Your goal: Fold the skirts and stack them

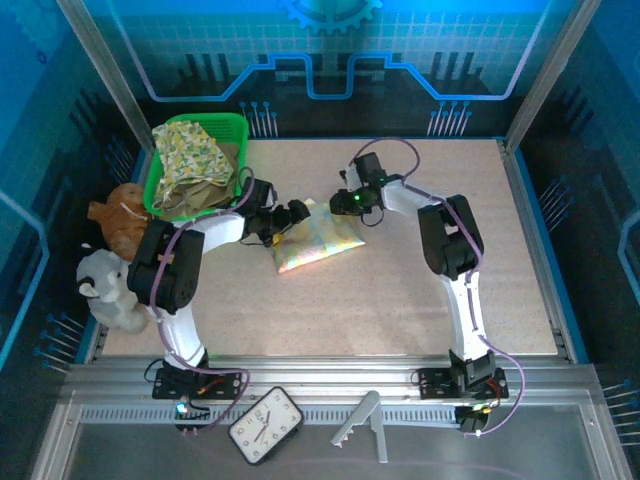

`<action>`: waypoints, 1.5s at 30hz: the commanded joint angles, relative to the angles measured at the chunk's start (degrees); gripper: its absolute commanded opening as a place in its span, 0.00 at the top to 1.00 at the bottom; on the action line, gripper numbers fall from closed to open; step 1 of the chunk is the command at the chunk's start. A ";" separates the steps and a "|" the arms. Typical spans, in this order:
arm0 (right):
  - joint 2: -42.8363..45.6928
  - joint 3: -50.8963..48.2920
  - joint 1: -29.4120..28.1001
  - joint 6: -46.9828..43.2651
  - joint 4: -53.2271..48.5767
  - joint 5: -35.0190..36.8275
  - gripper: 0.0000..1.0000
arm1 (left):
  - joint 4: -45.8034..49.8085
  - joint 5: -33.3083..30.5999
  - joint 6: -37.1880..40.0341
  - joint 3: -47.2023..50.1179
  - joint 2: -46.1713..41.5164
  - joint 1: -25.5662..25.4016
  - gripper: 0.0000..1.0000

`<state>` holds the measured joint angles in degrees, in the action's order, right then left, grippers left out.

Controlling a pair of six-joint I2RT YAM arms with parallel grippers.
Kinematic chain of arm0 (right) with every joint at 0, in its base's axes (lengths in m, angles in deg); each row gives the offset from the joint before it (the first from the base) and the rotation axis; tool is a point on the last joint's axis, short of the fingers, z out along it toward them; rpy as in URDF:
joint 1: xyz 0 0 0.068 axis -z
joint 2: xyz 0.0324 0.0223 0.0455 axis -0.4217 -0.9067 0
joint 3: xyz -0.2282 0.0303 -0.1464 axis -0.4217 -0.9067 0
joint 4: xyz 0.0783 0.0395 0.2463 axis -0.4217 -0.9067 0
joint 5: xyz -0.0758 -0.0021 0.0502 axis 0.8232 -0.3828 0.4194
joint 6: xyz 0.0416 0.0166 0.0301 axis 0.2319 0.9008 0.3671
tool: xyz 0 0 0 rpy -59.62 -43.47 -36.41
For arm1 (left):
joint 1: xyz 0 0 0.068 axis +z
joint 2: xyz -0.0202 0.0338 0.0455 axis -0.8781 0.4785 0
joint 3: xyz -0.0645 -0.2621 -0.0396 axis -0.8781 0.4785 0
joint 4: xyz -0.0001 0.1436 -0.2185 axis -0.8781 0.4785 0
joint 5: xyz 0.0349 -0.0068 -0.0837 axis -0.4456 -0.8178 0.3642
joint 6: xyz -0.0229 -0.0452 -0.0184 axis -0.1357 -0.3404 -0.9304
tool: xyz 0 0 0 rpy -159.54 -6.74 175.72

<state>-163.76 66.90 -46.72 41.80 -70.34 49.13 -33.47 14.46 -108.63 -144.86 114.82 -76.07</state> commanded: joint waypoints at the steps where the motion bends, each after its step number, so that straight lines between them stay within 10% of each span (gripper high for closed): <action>1: 7.46 -0.03 0.33 -1.90 -6.08 2.66 0.57 | 5.03 2.21 -1.75 0.99 -4.43 0.41 0.01; 5: 14.06 -5.84 0.25 1.56 -9.73 7.43 0.56 | 6.74 3.48 -2.14 -1.29 -7.60 -0.44 0.01; 11: 17.13 -13.56 -0.62 8.79 -5.86 -4.83 1.00 | 4.40 5.25 -5.04 -3.51 -3.08 -0.66 0.01; 21: 7.74 -8.96 -2.65 12.35 -4.26 -9.98 1.00 | 7.64 0.21 -5.26 -6.57 3.96 -0.03 0.01; 36: 10.69 -18.81 -0.77 20.23 -3.60 3.77 0.84 | 10.58 -0.70 -1.66 -8.15 10.84 -1.78 0.01; 45: 17.67 -11.75 -4.40 10.80 -12.21 9.28 0.54 | 20.01 -1.75 4.03 -14.64 0.62 0.29 0.01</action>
<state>-149.07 50.72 -49.21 57.04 -76.20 53.42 -20.92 15.47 -107.87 -157.40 120.94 -77.34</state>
